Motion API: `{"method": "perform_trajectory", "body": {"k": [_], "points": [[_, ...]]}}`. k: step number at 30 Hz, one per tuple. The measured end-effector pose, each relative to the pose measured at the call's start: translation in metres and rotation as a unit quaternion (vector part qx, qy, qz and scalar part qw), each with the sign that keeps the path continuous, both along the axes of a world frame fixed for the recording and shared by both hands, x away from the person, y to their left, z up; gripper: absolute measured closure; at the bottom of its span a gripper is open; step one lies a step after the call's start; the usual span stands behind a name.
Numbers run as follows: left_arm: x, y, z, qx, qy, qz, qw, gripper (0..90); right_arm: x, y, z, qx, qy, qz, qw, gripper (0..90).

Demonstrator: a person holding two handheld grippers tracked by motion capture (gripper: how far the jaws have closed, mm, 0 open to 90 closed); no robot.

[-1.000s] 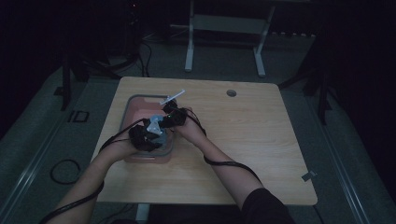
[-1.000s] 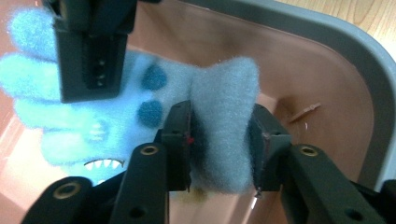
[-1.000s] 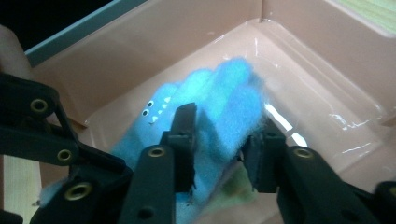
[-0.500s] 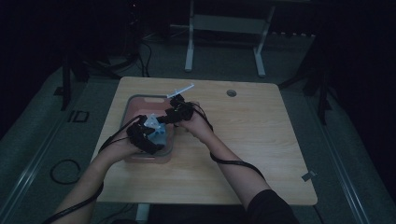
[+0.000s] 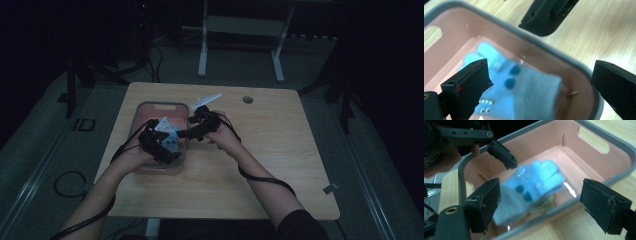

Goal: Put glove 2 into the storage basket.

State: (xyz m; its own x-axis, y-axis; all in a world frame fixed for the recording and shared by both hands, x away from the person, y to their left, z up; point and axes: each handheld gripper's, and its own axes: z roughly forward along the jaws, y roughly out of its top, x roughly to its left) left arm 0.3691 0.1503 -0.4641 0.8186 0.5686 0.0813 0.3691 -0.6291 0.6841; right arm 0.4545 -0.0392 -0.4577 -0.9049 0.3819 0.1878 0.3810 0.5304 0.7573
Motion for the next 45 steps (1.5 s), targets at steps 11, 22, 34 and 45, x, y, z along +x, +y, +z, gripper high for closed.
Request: {"method": "perform_trajectory", "body": {"k": [11,22,34,45], "points": [[-0.007,-0.03,0.01,-0.035,-0.012,-0.034,0.9987,2.5,-0.004,-0.041,-0.005,-0.006,-0.006,-0.022,0.9997,16.8],[-0.008,-0.066,0.009,-0.031,-0.016,-0.067,0.9971,2.4,-0.006,-0.078,-0.017,-0.01,0.005,-0.04,0.9991,18.6],[-0.011,-0.102,-0.001,-0.042,-0.011,-0.104,0.9936,2.4,-0.012,-0.114,-0.028,-0.008,0.011,-0.053,0.9985,17.5],[-0.019,-0.124,-0.011,-0.046,-0.006,-0.136,0.9896,2.4,-0.025,-0.137,-0.036,-0.018,0.001,-0.067,0.9976,17.5]]}}
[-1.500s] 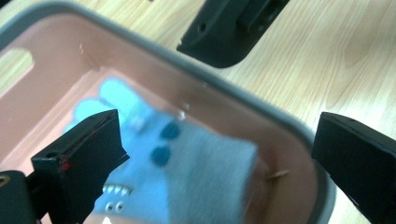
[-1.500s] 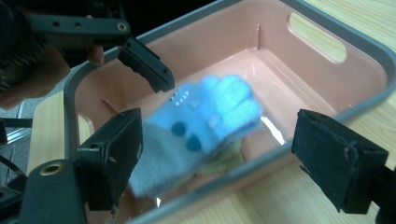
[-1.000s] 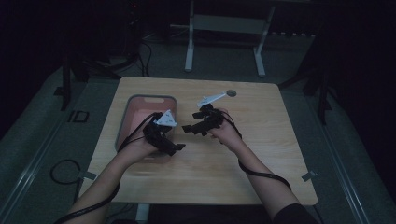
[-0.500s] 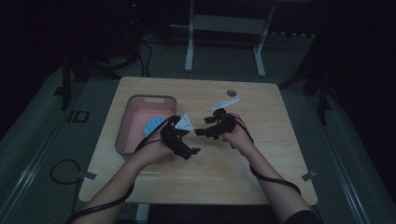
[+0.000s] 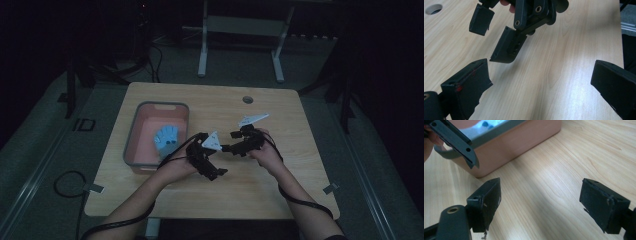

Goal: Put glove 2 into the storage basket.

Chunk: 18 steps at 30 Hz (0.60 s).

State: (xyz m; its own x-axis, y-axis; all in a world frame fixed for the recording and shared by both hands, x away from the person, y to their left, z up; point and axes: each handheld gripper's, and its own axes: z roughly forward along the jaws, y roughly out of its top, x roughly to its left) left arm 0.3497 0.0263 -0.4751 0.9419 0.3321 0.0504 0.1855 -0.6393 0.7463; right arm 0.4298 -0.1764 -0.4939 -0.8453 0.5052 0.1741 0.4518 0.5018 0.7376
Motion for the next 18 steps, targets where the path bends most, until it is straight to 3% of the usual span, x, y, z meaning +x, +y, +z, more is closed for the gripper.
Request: {"method": "perform_trajectory", "body": {"k": [18], "points": [[-0.009,-0.022,-0.031,0.002,0.02,-0.03,0.9993,2.4,-0.018,-0.036,-0.025,-0.004,0.009,-0.017,0.9998,17.4]]}}
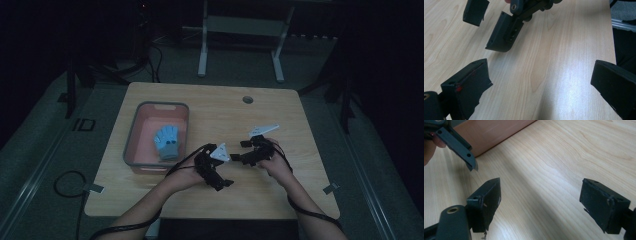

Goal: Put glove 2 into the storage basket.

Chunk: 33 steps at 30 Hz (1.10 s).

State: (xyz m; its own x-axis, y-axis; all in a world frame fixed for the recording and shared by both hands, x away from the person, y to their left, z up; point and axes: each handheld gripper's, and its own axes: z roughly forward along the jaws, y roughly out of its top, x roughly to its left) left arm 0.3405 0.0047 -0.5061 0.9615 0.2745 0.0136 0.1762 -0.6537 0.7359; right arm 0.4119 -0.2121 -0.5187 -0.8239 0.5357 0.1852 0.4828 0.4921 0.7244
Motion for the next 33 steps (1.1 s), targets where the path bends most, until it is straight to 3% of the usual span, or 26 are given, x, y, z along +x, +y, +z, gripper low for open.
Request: {"method": "perform_trajectory", "body": {"k": [20,26,33], "points": [[-0.011,-0.021,-0.029,-0.011,0.018,-0.043,0.9989,2.4,-0.027,-0.033,-0.024,-0.003,0.0,-0.009,1.0,16.5],[-0.014,-0.028,-0.037,-0.005,0.017,-0.052,0.9985,2.5,-0.032,-0.04,-0.027,-0.001,-0.001,-0.013,0.9999,16.2],[-0.016,-0.033,-0.042,-0.012,0.014,-0.059,0.9981,2.5,-0.036,-0.048,-0.031,0.002,0.001,-0.024,0.9997,16.1]]}}
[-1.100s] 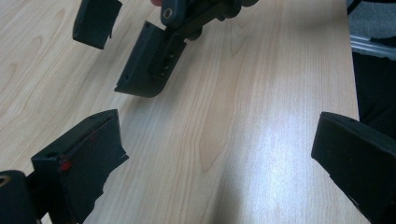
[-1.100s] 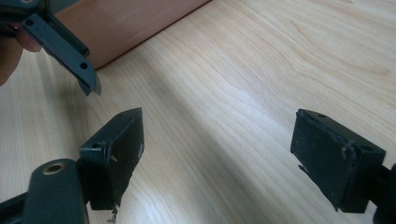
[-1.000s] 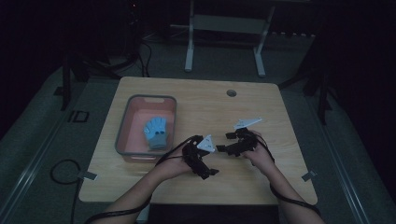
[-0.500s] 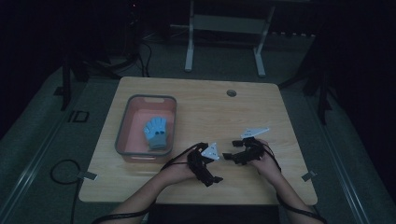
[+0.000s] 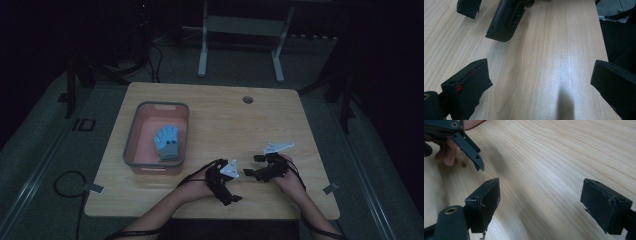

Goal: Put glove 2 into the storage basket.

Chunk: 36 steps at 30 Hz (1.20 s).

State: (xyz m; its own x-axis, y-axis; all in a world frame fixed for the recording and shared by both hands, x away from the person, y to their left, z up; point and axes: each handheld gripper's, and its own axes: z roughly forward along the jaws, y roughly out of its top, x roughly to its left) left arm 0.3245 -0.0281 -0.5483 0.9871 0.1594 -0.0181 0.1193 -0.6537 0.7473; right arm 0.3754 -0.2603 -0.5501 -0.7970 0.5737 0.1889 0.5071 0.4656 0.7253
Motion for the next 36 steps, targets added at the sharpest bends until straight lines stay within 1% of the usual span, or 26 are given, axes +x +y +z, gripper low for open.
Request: {"method": "perform_trajectory", "body": {"k": [3,6,9,14,17,20,22,24,26,28,32,36], "points": [[-0.001,-0.001,-0.003,0.001,-0.003,-0.002,1.0,2.5,-0.002,-0.002,-0.002,0.0,-0.003,-0.002,1.0,16.1],[-0.002,-0.003,-0.006,-0.001,0.0,-0.002,1.0,2.6,-0.004,-0.005,-0.003,0.003,-0.005,-0.002,1.0,16.1],[-0.003,-0.004,-0.009,0.0,-0.001,-0.007,1.0,2.6,-0.007,-0.006,-0.004,-0.004,-0.009,-0.005,0.9999,16.1],[-0.005,-0.005,-0.01,0.002,-0.011,-0.007,0.9999,2.6,-0.011,-0.006,-0.005,-0.006,-0.021,-0.001,0.9998,16.1],[-0.007,-0.003,-0.011,-0.005,-0.016,-0.003,0.9999,2.6,-0.013,-0.008,-0.005,-0.007,-0.029,-0.004,0.9996,16.1],[-0.008,-0.002,-0.011,-0.008,-0.015,0.002,0.9998,2.6,-0.015,-0.009,-0.006,-0.008,-0.034,-0.004,0.9994,16.1],[-0.01,0.0,-0.011,-0.014,-0.02,0.001,0.9997,2.6,-0.015,-0.009,-0.006,-0.008,-0.039,-0.004,0.9992,16.1],[-0.011,0.001,-0.011,-0.014,-0.03,0.001,0.9994,3.8,-0.016,-0.009,-0.006,-0.007,-0.044,-0.001,0.999,16.1],[-0.011,0.002,-0.012,-0.013,-0.035,0.0,0.9993,4.2,-0.015,-0.009,-0.007,-0.011,-0.047,-0.001,0.9988,16.1],[-0.011,0.004,-0.012,-0.017,-0.03,0.003,0.9994,4.2,-0.014,-0.01,-0.007,-0.011,-0.047,-0.003,0.9988,16.1],[-0.01,0.007,-0.013,-0.026,-0.027,0.008,0.9992,4.1,-0.014,-0.011,-0.008,-0.01,-0.047,-0.004,0.9988,16.1],[-0.01,0.009,-0.014,-0.026,-0.028,0.011,0.9992,4.1,-0.014,-0.011,-0.009,-0.014,-0.051,-0.004,0.9986,16.1]]}}
